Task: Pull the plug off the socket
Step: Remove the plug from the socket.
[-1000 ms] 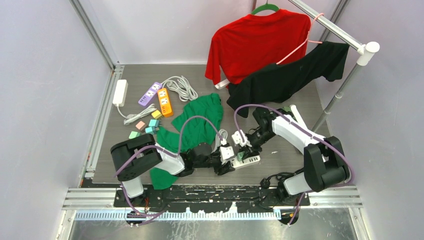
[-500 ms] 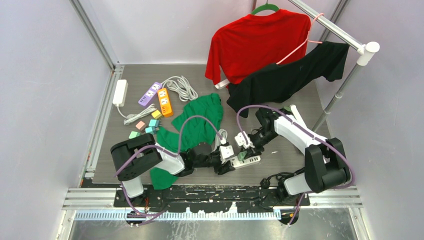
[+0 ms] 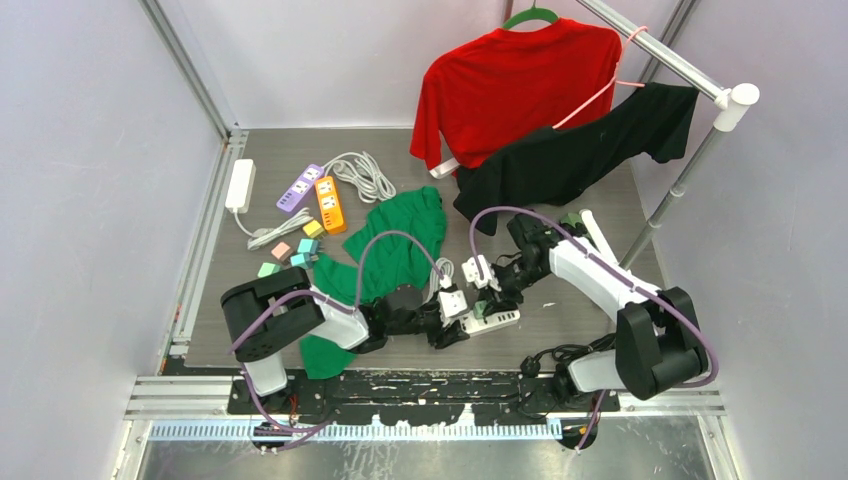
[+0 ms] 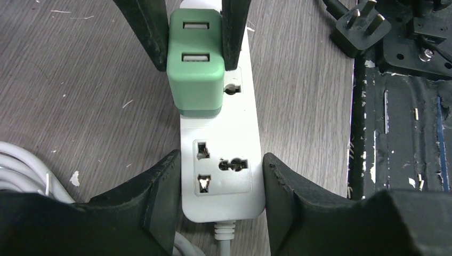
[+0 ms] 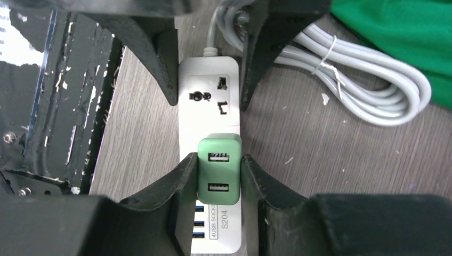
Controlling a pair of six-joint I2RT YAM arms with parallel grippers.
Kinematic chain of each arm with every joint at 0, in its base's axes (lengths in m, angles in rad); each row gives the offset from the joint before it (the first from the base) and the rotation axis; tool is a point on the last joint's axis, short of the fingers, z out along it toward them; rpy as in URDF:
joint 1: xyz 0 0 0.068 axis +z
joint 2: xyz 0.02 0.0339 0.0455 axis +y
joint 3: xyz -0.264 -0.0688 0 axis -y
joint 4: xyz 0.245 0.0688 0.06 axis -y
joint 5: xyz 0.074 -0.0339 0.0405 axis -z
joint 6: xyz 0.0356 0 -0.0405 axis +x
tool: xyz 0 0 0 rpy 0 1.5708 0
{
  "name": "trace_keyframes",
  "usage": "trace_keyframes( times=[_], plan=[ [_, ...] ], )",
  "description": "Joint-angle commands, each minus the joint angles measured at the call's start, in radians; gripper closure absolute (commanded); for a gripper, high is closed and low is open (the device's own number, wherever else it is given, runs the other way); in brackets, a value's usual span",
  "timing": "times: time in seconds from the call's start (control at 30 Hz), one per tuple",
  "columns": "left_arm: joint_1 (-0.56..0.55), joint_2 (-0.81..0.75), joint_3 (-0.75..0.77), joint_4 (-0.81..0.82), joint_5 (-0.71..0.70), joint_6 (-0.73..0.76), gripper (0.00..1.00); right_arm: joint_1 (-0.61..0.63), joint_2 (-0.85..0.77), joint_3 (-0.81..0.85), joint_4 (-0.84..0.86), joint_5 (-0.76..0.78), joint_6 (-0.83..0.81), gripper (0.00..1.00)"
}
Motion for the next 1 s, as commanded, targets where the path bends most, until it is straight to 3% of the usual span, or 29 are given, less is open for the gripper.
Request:
trace_keyframes(
  times=[0.0, 0.13, 0.3, 0.4, 0.53, 0.63, 0.77, 0.97],
  plan=[
    [0.017, 0.047, -0.05, -0.154, -0.028, -0.031, 1.0, -0.056, -0.046, 0.017, 0.079, 0.032, 0.118, 0.99],
    [0.017, 0.046, -0.052, -0.153, -0.031, -0.03, 1.0, -0.126, -0.028, 0.033, -0.161, -0.003, -0.21, 0.99],
    [0.018, 0.046, -0.046, -0.158, -0.028, -0.03, 1.0, -0.116, 0.039, 0.046, -0.409, -0.109, -0.583, 0.99],
    [0.018, 0.046, -0.041, -0.162, -0.023, -0.031, 1.0, -0.074, 0.042, 0.052, -0.384, -0.166, -0.523, 0.99],
    [0.018, 0.047, -0.04, -0.164, -0.023, -0.033, 1.0, -0.025, -0.03, 0.018, -0.107, -0.179, -0.136, 0.99],
    [0.019, 0.042, -0.04, -0.165, -0.025, -0.034, 1.0, -0.028, -0.071, 0.008, 0.01, -0.112, 0.004, 0.99],
    [0.021, 0.031, -0.044, -0.163, -0.023, -0.038, 1.0, -0.078, -0.09, 0.065, -0.096, -0.135, 0.0, 0.99],
    [0.023, 0.019, -0.032, -0.164, -0.014, -0.048, 0.99, -0.12, -0.037, 0.114, -0.284, -0.214, -0.141, 0.99]
  ],
)
